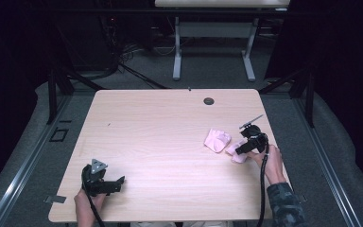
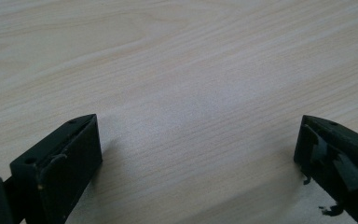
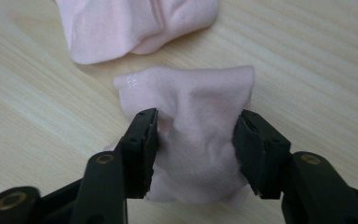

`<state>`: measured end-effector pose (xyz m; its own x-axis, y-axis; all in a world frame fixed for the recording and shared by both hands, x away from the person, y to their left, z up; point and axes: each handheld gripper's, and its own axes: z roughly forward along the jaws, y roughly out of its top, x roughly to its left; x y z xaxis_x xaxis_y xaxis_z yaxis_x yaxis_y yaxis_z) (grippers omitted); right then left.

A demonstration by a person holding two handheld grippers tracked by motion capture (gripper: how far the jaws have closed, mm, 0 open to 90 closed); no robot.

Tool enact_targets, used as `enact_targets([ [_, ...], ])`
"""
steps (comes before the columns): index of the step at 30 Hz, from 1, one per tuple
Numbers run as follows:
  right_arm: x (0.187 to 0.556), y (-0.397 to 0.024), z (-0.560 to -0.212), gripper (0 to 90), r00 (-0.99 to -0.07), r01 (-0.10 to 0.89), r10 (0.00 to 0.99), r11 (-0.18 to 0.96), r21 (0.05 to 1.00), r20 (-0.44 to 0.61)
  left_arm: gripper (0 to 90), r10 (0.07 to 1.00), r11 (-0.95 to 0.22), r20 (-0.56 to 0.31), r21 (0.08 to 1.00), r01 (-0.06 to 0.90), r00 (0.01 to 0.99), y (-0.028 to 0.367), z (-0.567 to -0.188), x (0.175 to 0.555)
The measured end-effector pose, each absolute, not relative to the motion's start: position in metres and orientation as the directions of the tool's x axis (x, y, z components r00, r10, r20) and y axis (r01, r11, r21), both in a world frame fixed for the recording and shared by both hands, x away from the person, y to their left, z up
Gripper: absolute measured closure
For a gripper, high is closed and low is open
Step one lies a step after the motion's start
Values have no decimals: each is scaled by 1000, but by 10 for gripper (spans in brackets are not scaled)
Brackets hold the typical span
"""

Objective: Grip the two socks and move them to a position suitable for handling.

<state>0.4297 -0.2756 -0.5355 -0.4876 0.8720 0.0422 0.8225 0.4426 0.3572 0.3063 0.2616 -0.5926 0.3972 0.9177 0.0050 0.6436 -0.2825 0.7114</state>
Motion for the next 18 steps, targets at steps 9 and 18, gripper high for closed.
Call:
enact_targets([
  [9,427,-278,-545,779,-469,833,880,414,367,72,7,918,-280,4,713,643,396,261,-593,306],
  [18,418,-278,-530,791,-467,818,880,393,420,85,7,918,-280,4,713,643,396,261,-593,306],
])
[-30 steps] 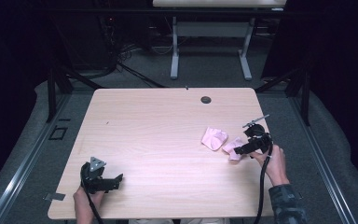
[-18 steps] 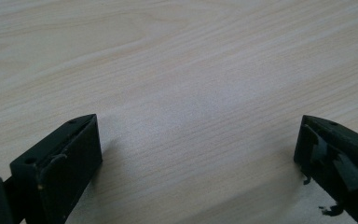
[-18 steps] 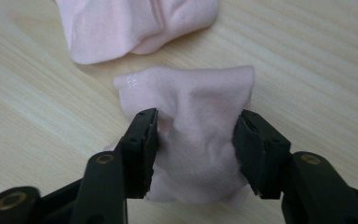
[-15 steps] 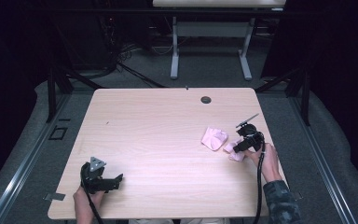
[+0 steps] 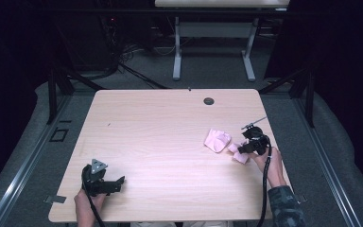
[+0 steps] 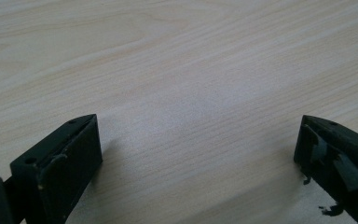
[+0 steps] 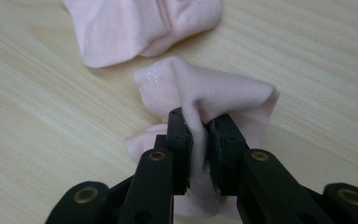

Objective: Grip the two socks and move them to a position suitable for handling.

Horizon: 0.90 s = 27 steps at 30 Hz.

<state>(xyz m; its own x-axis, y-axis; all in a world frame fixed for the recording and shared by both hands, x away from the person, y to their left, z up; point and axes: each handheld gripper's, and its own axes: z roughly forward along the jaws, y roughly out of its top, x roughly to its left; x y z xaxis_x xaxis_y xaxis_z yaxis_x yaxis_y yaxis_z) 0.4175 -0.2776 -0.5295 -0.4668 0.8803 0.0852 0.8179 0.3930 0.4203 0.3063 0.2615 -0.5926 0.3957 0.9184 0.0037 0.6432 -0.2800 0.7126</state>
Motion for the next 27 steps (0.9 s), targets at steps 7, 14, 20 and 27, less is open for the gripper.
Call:
enact_targets([
  [7,392,-265,-500,790,-516,752,854,416,512,65,7,918,-280,4,713,643,396,261,-593,306],
  [14,366,-237,-479,789,-609,682,791,479,552,66,7,919,-278,2,713,643,395,261,-593,306],
  [20,346,-204,-473,787,-701,610,710,548,572,66,7,919,-277,1,713,644,394,261,-593,306],
  [27,324,-160,-484,787,-794,548,597,622,559,114,7,919,-278,2,713,644,395,261,-593,306],
])
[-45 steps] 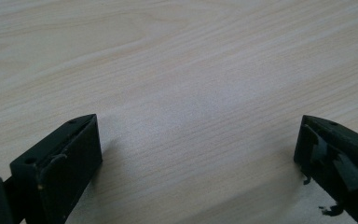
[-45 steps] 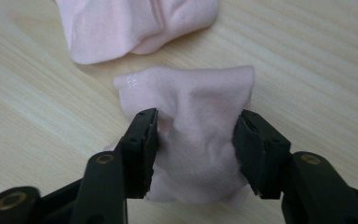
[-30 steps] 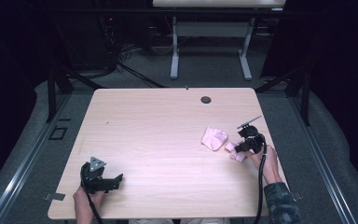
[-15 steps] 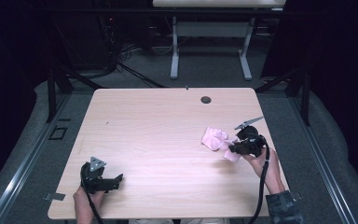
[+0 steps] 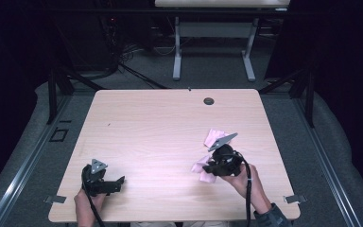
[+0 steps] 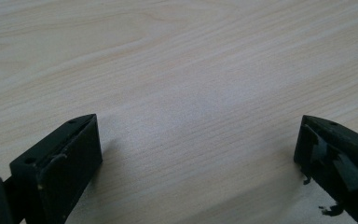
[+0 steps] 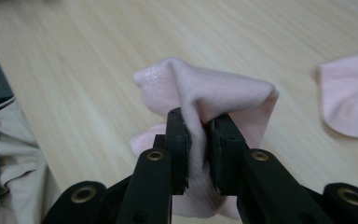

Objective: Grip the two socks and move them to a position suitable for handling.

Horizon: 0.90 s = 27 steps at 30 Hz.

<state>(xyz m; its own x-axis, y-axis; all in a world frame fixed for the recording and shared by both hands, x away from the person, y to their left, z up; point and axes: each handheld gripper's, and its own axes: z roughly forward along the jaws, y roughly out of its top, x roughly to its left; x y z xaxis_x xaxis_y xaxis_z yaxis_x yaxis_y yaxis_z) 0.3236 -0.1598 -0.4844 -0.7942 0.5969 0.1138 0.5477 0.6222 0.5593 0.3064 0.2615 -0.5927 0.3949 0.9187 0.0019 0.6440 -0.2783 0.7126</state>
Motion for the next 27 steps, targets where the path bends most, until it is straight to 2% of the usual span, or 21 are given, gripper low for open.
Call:
enact_targets([
  [9,309,-117,-521,785,-848,505,513,703,500,134,7,919,-278,2,713,644,395,261,-593,306],
  [20,301,-101,-551,771,-866,482,487,753,448,113,7,919,-278,2,713,644,395,261,-593,306],
  [23,301,-101,-553,681,-864,486,488,741,463,126,7,919,-278,2,713,644,395,261,-593,306],
  [27,300,-104,-551,445,-866,481,483,732,483,131,6,919,-277,0,712,645,395,262,-593,307],
])
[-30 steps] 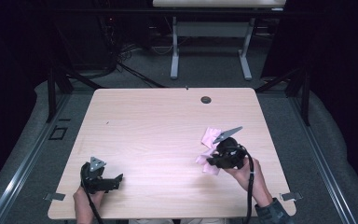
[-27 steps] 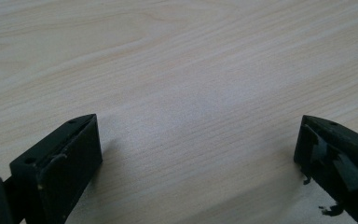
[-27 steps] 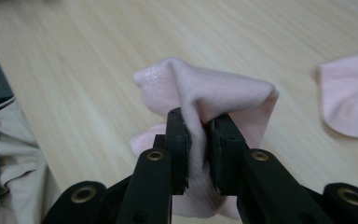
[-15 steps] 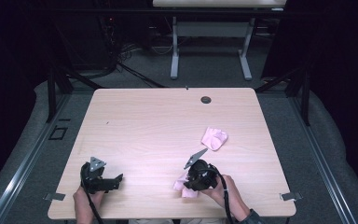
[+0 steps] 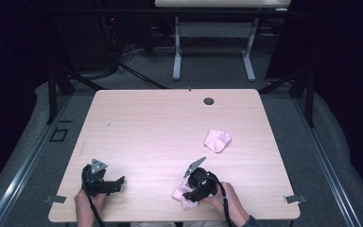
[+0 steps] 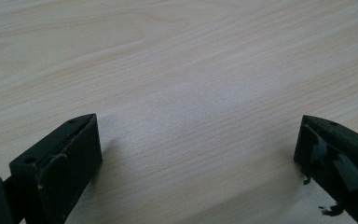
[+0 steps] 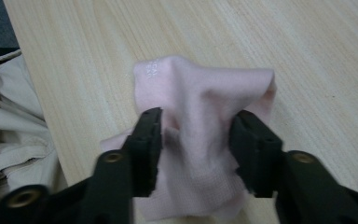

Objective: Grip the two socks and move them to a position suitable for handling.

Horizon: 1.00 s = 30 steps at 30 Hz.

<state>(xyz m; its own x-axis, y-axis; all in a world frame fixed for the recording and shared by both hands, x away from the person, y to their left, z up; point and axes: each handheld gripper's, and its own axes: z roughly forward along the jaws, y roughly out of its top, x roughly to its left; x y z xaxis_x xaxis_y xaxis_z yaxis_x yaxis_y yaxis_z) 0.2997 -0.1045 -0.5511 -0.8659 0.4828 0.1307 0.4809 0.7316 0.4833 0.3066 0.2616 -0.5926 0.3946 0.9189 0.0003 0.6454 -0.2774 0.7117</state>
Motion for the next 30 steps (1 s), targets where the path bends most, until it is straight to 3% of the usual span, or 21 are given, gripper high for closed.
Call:
enact_targets([
  [2,298,-107,-547,329,-865,479,487,722,499,125,6,918,-279,2,711,646,395,262,-593,307],
  [7,293,-118,-535,206,-857,475,505,701,532,99,2,939,-242,0,710,661,344,261,-592,305],
  [12,285,-130,-527,200,-830,504,548,657,560,104,0,950,-230,17,711,665,312,258,-592,303],
  [14,282,-134,-526,201,-816,514,570,643,568,93,1,951,-258,66,712,653,303,254,-590,298],
  [18,288,-149,-522,190,-771,548,631,587,596,88,0,949,-254,55,718,648,310,252,-591,297],
  [30,368,-192,-517,119,-652,650,755,512,562,67,5,945,-231,3,712,663,326,256,-593,295],
])
